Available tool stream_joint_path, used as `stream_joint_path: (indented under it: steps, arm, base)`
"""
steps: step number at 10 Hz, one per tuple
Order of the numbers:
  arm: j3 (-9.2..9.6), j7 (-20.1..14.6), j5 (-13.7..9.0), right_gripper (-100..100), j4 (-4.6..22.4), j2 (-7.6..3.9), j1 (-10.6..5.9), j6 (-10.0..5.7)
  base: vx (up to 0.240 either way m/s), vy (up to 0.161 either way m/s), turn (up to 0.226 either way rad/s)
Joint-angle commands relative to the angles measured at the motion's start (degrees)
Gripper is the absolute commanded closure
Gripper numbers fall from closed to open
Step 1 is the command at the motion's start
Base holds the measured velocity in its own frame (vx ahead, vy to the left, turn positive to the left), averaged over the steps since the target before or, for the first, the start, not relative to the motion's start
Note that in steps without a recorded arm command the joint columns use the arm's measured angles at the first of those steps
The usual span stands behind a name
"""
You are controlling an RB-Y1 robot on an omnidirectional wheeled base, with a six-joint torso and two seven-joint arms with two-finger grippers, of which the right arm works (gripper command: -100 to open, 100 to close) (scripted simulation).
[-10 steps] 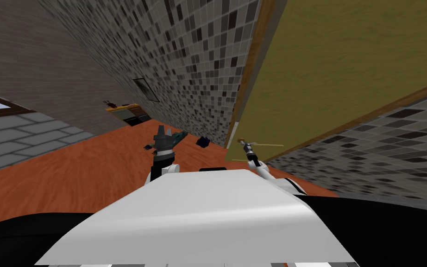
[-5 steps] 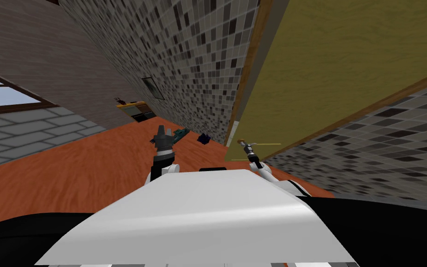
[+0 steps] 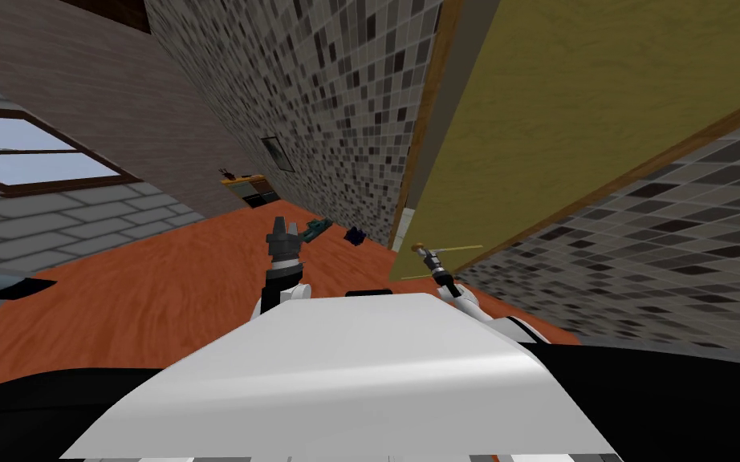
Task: Pull the door open
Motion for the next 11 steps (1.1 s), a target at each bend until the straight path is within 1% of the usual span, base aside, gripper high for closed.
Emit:
stream_joint_path:
  steps: [1, 2, 3, 6, 7, 9, 11]
  arm:
    - [0.00, 0.00, 0.00, 100, 0.00, 0.00, 0.00, 0.00]
    - [0.61, -0.74, 0.13, 100, 0.49, -0.63, 0.81, -1.71]
    - [0.75, -0.93, 0.16, 100, 0.63, -0.85, 1.01, -2.23]
    - [1.81, -2.31, 0.33, 100, 1.64, -2.38, 2.47, -5.97]
    - [1.99, -2.54, 0.36, 100, 1.82, -2.65, 2.72, -6.62]
    - [2.66, -3.42, 0.47, 100, 2.46, -3.63, 3.64, -9.00]
    - [3.10, -3.99, 0.54, 100, 2.89, -4.27, 4.24, -10.56]
  base:
    - [-0.077, -0.028, 0.011]
    - [-0.127, -0.038, 0.127]
    - [-0.175, -0.077, 0.140]
    - [-0.185, -0.099, 0.149]
    - [-0.163, -0.052, 0.112]
    - [-0.173, -0.070, 0.130]
    - [-0.162, -0.080, 0.099]
